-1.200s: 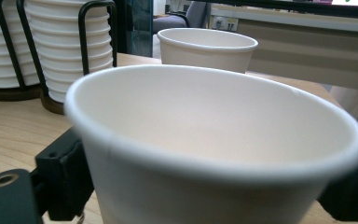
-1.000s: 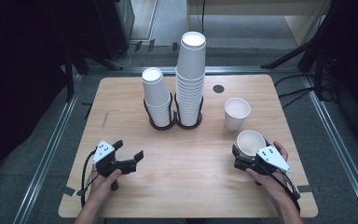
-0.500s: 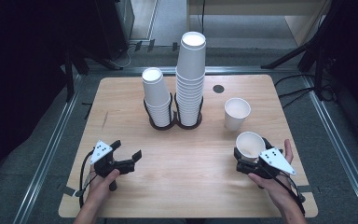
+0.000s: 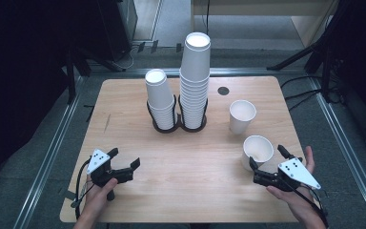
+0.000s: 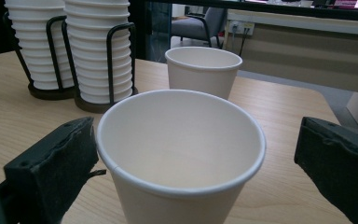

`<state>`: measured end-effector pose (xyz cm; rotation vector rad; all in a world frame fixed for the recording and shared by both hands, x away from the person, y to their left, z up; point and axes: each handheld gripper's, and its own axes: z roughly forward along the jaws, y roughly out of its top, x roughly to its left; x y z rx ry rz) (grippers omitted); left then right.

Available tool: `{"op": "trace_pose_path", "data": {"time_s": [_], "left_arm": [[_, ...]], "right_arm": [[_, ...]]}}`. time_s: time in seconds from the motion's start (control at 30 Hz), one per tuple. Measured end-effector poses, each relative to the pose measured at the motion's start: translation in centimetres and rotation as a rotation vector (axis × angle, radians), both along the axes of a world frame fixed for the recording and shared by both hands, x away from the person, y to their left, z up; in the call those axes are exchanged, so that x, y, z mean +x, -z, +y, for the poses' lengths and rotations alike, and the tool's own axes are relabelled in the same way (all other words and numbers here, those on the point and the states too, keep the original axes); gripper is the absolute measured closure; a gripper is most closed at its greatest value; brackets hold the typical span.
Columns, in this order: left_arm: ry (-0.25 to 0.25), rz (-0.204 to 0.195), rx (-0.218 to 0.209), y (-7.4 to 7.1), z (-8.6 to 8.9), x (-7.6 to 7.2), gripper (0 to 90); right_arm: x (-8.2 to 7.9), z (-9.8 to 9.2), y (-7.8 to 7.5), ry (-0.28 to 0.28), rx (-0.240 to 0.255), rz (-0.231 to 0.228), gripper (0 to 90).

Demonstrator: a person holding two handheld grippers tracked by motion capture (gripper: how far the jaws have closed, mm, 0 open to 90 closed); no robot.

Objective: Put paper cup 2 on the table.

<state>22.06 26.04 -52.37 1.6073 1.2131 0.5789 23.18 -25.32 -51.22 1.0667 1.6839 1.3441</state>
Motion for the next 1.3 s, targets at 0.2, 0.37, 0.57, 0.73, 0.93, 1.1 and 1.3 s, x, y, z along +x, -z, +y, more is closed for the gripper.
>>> {"op": "trace_pose_path", "data": {"time_s": [0.2, 0.37, 0.57, 0.73, 0.93, 1.1, 1.3], "left_arm": [[-0.013, 0.009, 0.01, 0.3, 0.6, -0.5, 1.4], [-0.024, 0.014, 0.012, 0.4, 1.1, -0.9, 1.4], [-0.041, 0.025, 0.027, 0.6, 2.0, -1.5, 1.4], [-0.063, 0.028, 0.024, 0.8, 2.8, -1.8, 1.4], [-0.089, 0.029, 0.017, 0.9, 3.6, -1.9, 1.4], [-0.109, 0.03, 0.054, 1.3, 4.0, -2.2, 1.4], [-0.143, 0.035, 0.039, 1.6, 4.8, -2.3, 1.4]], "right_arm": [[-0.8, -1.2, 0.2, 0.008, -0.004, 0.007, 0.0], [-1.2, -2.4, 0.4, 0.031, -0.004, 0.011, 0.0], [-1.4, -4.0, 0.7, 0.067, 0.007, 0.015, 0.0], [-1.3, -5.0, 0.9, 0.1, 0.015, 0.018, 0.0], [-1.0, -5.9, 1.4, 0.151, 0.014, 0.027, 0.0], [-0.7, -6.3, 1.9, 0.221, 0.011, 0.046, 0.0], [-0.3, -6.6, 2.6, 0.272, 0.008, 0.067, 0.0]]}}
